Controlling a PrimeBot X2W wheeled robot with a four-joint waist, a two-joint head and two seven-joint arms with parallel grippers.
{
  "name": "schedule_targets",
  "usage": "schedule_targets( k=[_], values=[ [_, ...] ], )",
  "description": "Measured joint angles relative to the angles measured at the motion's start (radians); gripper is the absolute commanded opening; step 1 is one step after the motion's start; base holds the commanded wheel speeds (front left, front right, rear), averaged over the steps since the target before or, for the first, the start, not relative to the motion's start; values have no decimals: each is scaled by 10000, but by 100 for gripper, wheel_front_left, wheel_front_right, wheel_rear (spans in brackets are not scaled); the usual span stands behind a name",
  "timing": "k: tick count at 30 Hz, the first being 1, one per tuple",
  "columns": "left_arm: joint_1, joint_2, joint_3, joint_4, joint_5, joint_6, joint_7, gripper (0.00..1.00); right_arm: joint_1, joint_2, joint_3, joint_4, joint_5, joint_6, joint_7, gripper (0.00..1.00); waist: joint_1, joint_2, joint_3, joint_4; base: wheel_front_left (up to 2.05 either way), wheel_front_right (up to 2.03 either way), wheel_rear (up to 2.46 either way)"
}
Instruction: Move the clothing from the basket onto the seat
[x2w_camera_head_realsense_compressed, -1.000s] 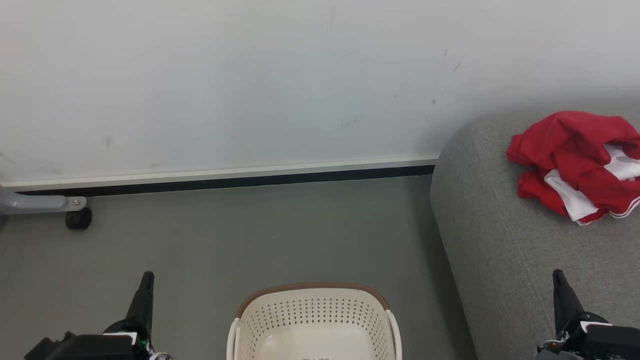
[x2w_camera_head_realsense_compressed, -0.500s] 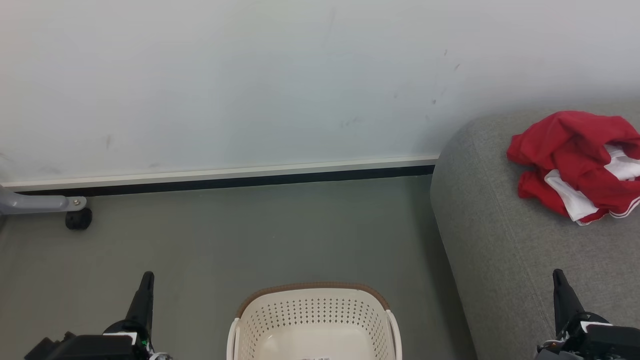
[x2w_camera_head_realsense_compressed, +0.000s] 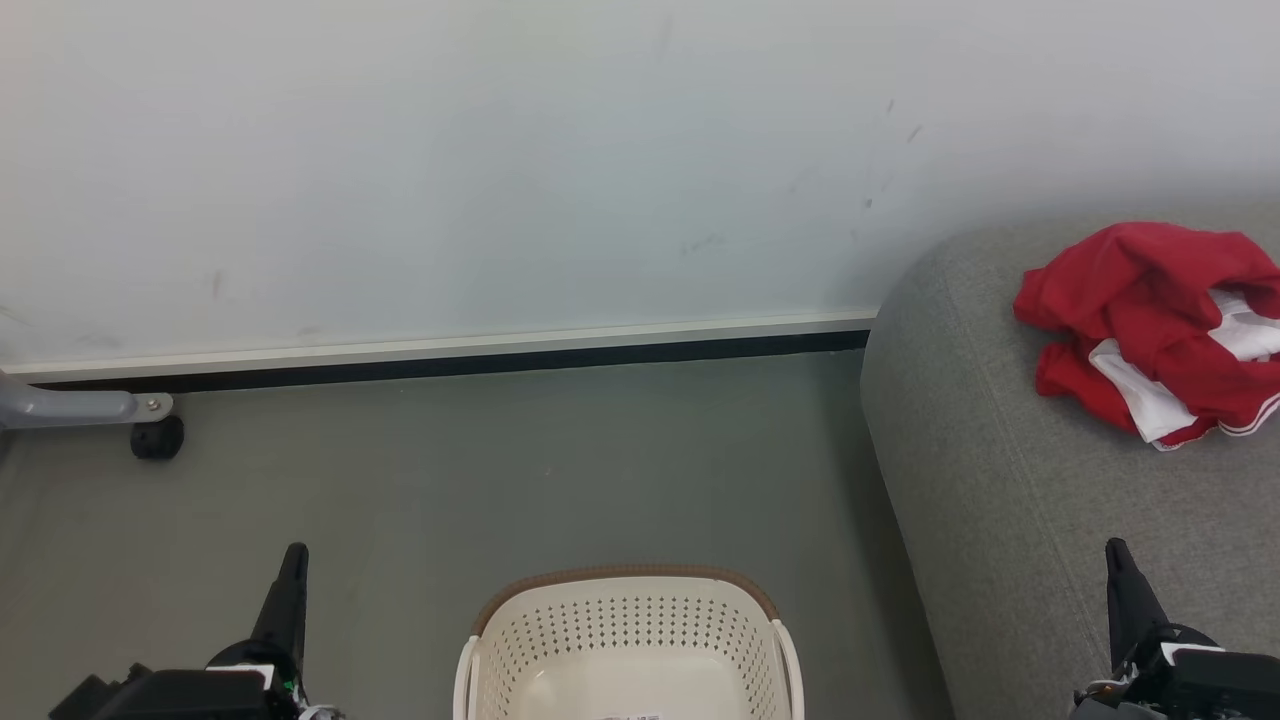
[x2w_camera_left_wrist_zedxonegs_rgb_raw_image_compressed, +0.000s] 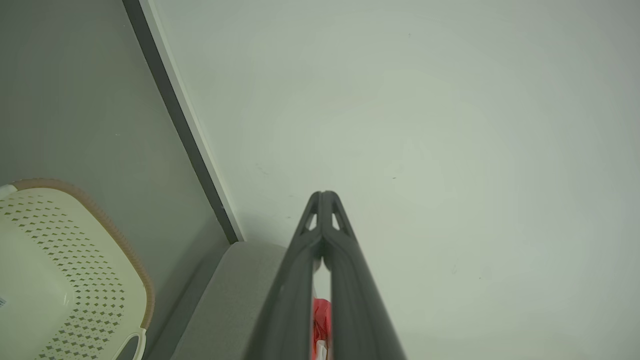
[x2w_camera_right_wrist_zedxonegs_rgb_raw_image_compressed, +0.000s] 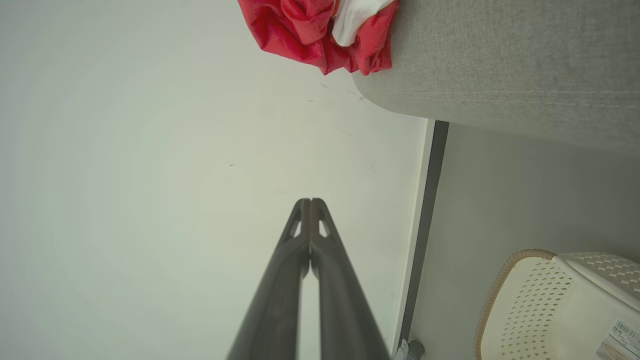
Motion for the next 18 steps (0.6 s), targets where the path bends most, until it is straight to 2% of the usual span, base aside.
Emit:
schedule_targets(
  k=[18],
  values=[
    [0,0,0,2,0,0,0,0,0,0,2,0,0,0,-2,0,0,0,0,0,0,0,0]
  ],
)
